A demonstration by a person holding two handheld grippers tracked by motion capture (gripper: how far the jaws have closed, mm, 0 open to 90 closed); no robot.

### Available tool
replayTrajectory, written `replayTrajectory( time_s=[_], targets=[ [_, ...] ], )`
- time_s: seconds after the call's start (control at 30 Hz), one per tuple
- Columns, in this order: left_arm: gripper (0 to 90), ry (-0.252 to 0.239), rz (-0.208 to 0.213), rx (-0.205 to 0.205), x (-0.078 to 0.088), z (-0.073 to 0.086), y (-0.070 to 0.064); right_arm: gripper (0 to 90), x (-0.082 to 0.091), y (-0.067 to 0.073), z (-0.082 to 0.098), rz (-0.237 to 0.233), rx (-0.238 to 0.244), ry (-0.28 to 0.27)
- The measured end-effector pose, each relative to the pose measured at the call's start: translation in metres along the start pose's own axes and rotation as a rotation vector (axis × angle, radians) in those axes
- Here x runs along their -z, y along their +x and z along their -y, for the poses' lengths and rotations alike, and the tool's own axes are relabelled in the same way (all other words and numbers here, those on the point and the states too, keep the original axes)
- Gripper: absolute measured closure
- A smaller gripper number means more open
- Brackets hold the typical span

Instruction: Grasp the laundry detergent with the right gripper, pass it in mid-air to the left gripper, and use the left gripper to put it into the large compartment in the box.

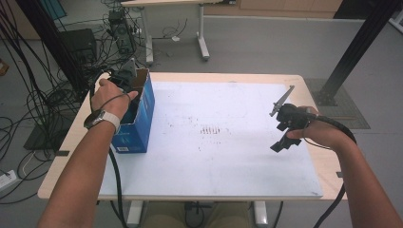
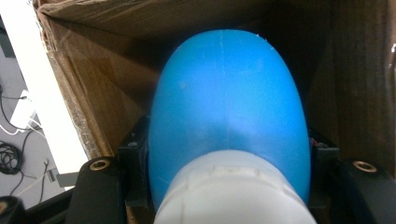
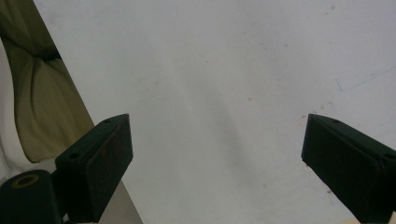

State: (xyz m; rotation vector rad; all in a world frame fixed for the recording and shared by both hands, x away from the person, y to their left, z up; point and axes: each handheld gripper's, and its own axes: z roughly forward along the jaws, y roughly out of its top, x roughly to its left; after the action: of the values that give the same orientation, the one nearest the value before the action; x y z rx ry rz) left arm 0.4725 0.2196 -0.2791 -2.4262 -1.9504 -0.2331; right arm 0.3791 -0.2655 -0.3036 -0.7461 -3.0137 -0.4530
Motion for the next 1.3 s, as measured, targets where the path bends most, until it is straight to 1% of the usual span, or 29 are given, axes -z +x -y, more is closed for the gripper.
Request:
replayTrajectory(
  time_s=[0.17,0.3,0.37,0.47,0.57,0.7,0.77,1.07,1.13,1.2,1.3],
  targets=[
    [37.0,-0.007,0.007,0.006,0.000,0.000,0.000,8.7,-0.001,0.000,0.000,-0.003,0.000,0.003],
    [36.3,-0.014,0.014,-0.001,-0.001,0.000,0.001,8.7,-0.001,0.001,-0.002,-0.002,0.002,0.004],
    [35.3,-0.014,0.017,-0.003,-0.001,0.000,0.002,8.7,0.000,0.001,-0.002,-0.003,0.001,0.003],
    [31.4,-0.016,0.038,-0.001,-0.001,0.000,0.002,8.7,-0.001,0.002,-0.002,-0.003,0.003,0.006],
    [29.6,-0.037,0.042,-0.008,0.000,0.000,0.002,8.7,-0.002,0.002,-0.001,-0.005,0.002,0.010],
    [28.4,-0.039,0.054,-0.019,0.001,0.001,0.003,8.7,-0.001,0.002,0.000,-0.006,-0.002,0.010],
    [26.9,-0.041,0.067,-0.025,0.003,0.001,0.003,8.6,0.000,0.002,0.000,-0.003,-0.001,0.009],
    [26.7,-0.076,0.096,-0.039,0.009,0.005,0.007,8.6,-0.002,0.004,-0.003,-0.007,0.006,0.013],
    [26.5,-0.088,0.086,-0.048,0.012,0.006,0.007,8.6,-0.002,0.004,-0.004,-0.006,0.007,0.016],
    [23.8,-0.104,0.070,-0.056,0.018,0.006,0.008,8.6,-0.002,0.004,-0.004,-0.005,0.007,0.017],
    [20.0,-0.107,0.062,-0.069,0.026,0.006,0.008,8.6,-0.001,0.005,-0.006,-0.004,0.011,0.017]
  ],
)
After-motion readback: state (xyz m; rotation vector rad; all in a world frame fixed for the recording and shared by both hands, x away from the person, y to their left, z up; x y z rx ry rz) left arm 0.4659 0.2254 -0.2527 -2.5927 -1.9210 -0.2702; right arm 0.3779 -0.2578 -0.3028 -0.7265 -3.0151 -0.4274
